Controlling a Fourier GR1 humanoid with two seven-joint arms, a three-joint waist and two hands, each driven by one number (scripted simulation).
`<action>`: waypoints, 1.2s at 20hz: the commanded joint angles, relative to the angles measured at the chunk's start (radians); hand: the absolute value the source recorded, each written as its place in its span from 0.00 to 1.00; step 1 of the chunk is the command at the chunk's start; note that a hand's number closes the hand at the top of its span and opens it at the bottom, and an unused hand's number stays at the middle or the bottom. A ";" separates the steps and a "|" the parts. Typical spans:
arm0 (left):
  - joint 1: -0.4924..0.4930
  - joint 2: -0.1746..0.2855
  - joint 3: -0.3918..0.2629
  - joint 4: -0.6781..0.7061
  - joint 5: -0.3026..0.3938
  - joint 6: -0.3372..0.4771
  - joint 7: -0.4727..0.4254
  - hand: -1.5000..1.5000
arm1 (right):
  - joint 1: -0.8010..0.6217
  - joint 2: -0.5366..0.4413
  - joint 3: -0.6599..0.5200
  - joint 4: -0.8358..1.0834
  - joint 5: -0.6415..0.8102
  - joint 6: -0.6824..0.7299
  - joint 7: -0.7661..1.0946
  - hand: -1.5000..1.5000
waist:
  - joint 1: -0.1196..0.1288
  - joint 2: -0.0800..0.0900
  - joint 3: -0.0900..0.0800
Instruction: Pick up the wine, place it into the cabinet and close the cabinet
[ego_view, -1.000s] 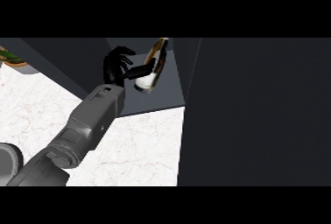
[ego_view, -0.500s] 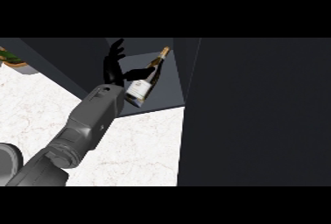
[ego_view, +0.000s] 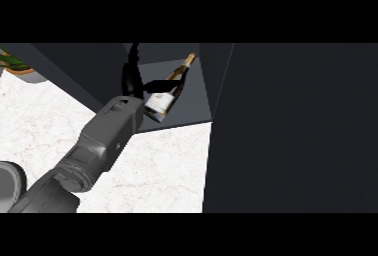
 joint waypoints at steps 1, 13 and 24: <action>0.011 0.096 -0.045 0.011 -0.049 -0.159 -0.005 0.00 | 0.011 0.003 -0.004 -0.018 -0.011 -0.003 0.002 0.00 | 0.026 -0.010 0.005; 0.037 0.052 0.100 -0.171 0.075 -0.555 -0.213 0.00 | 0.032 -0.021 -0.032 -0.053 0.020 -0.034 0.030 0.00 | 0.117 -0.054 0.007; 0.084 -0.070 0.056 -0.367 0.002 -0.495 -0.128 0.00 | 0.029 -0.067 -0.049 -0.113 0.016 -0.109 0.140 0.00 | 0.173 -0.081 0.009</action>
